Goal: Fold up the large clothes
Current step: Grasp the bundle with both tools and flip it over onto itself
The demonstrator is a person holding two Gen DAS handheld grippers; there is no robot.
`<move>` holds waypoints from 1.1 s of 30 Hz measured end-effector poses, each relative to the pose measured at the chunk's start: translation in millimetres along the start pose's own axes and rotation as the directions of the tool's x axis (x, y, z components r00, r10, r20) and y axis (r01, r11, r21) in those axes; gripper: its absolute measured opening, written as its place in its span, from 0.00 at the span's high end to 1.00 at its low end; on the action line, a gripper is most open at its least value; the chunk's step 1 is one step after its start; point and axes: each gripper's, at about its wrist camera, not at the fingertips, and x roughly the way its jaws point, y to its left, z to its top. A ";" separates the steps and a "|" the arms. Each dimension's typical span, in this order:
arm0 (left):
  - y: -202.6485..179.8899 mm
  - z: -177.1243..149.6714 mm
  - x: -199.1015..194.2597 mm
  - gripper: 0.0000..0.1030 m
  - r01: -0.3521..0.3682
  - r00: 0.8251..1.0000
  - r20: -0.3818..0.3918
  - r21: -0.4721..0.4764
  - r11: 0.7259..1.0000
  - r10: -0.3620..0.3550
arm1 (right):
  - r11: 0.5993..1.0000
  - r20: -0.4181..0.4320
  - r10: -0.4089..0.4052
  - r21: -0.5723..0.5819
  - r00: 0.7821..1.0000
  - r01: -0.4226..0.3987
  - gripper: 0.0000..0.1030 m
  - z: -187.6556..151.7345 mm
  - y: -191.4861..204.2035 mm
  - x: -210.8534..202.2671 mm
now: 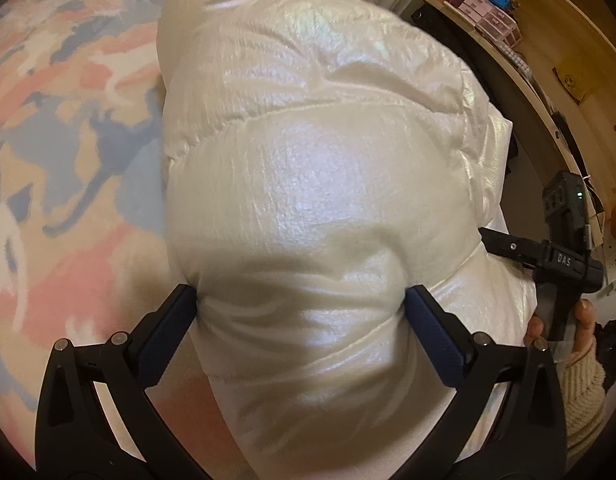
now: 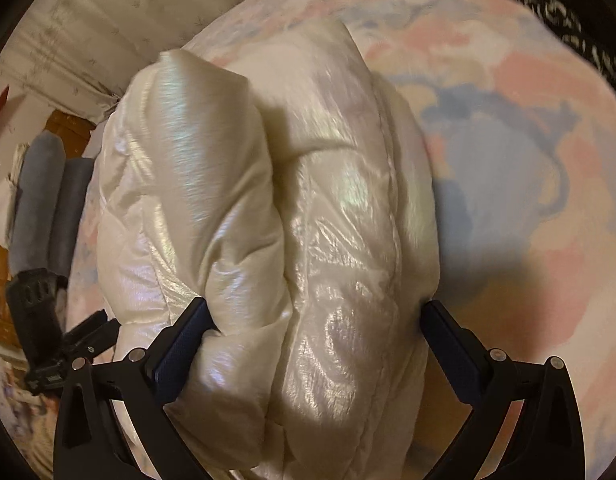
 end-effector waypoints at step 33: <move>23.2 38.4 -54.8 0.32 0.173 0.974 0.153 -0.037 0.984 -0.165 | 0.922 0.157 0.373 0.053 0.915 -0.385 0.44 8.0 -8.1 -66.1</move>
